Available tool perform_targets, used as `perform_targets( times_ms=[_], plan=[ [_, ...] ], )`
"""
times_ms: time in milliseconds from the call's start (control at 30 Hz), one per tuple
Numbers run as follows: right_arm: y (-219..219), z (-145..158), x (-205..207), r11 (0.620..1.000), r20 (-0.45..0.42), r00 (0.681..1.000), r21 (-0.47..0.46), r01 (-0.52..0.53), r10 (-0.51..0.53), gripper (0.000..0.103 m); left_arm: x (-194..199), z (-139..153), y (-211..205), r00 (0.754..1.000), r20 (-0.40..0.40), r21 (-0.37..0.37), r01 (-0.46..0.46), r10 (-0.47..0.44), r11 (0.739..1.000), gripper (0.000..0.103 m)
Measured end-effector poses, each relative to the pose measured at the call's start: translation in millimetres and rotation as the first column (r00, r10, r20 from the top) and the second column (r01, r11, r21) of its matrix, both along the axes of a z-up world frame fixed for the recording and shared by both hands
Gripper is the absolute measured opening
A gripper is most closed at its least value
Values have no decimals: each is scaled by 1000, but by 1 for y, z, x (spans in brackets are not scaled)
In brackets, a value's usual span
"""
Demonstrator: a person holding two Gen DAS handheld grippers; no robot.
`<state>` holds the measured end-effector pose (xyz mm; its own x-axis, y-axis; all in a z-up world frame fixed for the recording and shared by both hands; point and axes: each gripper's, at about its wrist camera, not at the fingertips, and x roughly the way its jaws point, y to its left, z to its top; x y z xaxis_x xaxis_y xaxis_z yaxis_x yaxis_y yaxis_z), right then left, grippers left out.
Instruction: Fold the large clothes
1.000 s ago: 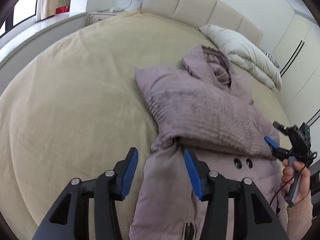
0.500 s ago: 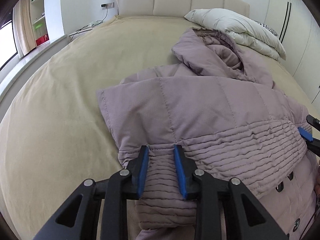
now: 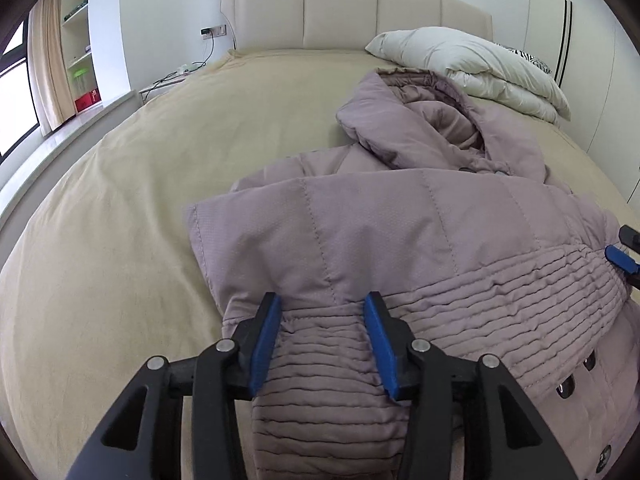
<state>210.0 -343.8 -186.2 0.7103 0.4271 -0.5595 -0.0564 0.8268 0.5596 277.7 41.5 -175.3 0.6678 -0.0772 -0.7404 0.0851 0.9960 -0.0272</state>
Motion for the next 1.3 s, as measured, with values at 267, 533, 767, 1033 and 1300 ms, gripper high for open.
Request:
perform_targets(
  times_ms=[267,533,767,1033,1300],
  plan=[
    [-14,39,22,996,-2,1000,90,0,0,81,21,51,12,1000,-2,-140,-16,16,990,64],
    [-23,65,172,995,-84,994,80,-61,67,82,174,66,5,987,-147,-401,-5,-59,916,76],
    [-20,50,294,998,-194,979,36,-54,60,82,266,37,-18,957,-279,-423,-53,-74,904,76],
    [17,10,342,991,-306,943,12,-131,128,69,293,13,-50,934,-329,-407,-4,-142,913,31],
    [13,54,289,985,-127,978,-12,-170,167,18,225,63,-39,985,-116,-386,74,-128,919,20]
  ],
)
